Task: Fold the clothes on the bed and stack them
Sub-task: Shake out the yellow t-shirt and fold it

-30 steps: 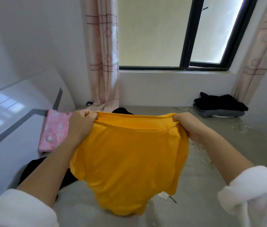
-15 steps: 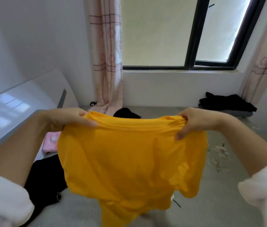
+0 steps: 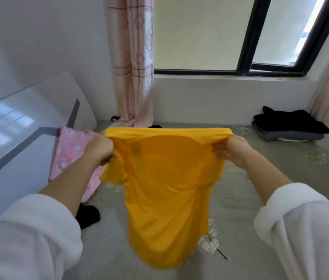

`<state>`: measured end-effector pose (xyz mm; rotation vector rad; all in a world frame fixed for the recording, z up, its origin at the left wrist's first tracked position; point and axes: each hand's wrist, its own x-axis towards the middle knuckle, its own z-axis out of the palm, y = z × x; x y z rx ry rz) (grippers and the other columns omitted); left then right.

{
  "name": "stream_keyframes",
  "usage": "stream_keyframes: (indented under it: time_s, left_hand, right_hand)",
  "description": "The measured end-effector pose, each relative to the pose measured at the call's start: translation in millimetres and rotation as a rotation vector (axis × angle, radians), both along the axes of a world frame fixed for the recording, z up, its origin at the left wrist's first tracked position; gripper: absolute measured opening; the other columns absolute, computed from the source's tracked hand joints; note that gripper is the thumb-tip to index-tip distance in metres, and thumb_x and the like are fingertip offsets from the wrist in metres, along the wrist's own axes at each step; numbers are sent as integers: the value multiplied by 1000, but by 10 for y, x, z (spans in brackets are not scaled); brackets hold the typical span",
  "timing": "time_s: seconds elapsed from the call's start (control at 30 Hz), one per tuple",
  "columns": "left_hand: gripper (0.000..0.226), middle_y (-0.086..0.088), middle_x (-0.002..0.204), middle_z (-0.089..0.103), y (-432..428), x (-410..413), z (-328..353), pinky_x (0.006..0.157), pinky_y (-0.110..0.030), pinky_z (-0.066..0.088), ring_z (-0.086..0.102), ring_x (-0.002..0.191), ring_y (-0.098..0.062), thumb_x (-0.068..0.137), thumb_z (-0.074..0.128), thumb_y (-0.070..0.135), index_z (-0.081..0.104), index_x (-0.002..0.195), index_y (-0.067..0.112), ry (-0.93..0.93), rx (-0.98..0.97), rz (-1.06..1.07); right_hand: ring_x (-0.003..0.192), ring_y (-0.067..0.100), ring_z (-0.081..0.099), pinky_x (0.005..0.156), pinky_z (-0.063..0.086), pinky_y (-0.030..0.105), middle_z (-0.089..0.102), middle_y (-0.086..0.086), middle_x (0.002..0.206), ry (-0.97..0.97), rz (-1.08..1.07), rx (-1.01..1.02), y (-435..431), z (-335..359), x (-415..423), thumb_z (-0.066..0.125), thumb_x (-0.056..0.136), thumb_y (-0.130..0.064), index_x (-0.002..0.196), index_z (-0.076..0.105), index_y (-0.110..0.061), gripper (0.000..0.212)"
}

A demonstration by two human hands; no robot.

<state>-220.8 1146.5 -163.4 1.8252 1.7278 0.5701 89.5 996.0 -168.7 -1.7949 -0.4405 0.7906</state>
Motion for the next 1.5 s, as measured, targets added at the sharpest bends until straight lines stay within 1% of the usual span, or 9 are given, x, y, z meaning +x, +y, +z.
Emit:
stream_keyframes:
  time_s: [0.1, 0.23, 0.57, 0.7, 0.8, 0.9, 1.17, 1.37, 1.5]
  left_hand:
    - [36, -16, 99, 66, 68, 197, 36, 62, -34, 57, 67, 79, -27, 103, 22, 29, 48, 119, 9, -691, -274, 41]
    - [26, -5, 120, 60, 103, 270, -113, 80, -36, 50, 59, 99, -18, 101, 41, 29, 53, 122, 21, -1009, -88, 52]
    - [30, -14, 119, 60, -393, -160, -1691, 92, -38, 45, 52, 100, -17, 96, 42, 2, 58, 121, 4, -465, -61, 4]
    - [24, -3, 113, 57, -858, -426, -2419, 88, -11, 37, 52, 104, -2, 95, 37, 14, 59, 104, 21, -472, -60, -51]
    - [36, -16, 132, 48, -1106, -686, -3152, 93, -31, 34, 45, 113, -20, 94, 37, 1, 49, 128, 7, -298, -227, -38]
    - [41, -16, 130, 46, -1314, -827, -3730, 91, -36, 37, 46, 110, -24, 94, 36, -4, 46, 132, 7, -214, -341, -22]
    - [48, -18, 140, 39, -1794, -963, -4711, 89, -38, 40, 46, 116, -31, 96, 42, 6, 36, 143, 14, 6, -506, 26]
    - [76, -12, 144, 38, -2275, -1039, -4796, 106, -47, 35, 43, 127, -31, 86, 50, -6, 16, 149, 20, -136, -362, 309]
    - [54, -15, 129, 54, -2365, -866, -4874, 94, -45, 47, 57, 111, -29, 90, 54, 7, 31, 139, 9, -367, -457, 704]
  right_hand:
    - [97, 38, 59, 93, 48, 56, 63, 25, 106, -172, -63, 144, 125, 101, 40, 35, 94, -10, 106, 60, 5, 32]
    - [52, 2, 35, 54, 28, 24, 38, -11, 53, -407, -53, 270, 26, 31, 66, 35, 92, -6, 60, 40, -20, 35]
    - [74, 37, 54, 63, 40, 40, 62, 22, 79, -505, 83, 42, -668, -1288, -56, 38, 89, 2, 82, 62, 1, 24]
    - [47, 1, 40, 52, 31, 30, 53, -16, 51, -437, 134, -72, -994, -2025, -214, 43, 89, -17, 97, 69, -27, 29]
    - [103, 17, 62, 87, 50, 45, 65, -2, 122, -370, 258, -180, -1217, -2579, -355, 40, 98, -16, 133, 56, -23, 39]
    - [124, 22, 49, 102, 42, 45, 46, -4, 143, -351, 340, -290, -1424, -3177, -472, 40, 99, -11, 143, 43, -20, 45]
    - [100, 37, 57, 68, 34, 32, 62, 18, 118, -354, 366, -598, -1808, -4262, -714, 48, 91, -26, 114, 68, -9, 35]
    - [105, 36, 57, 77, 37, 33, 62, 20, 117, -224, -47, -646, -2272, -4680, -1022, 58, 84, -7, 131, 52, -6, 47]
    - [92, 31, 56, 77, 43, 39, 59, 23, 110, 79, -560, -567, -2311, -4836, -1517, 51, 84, 4, 122, 47, 2, 38]
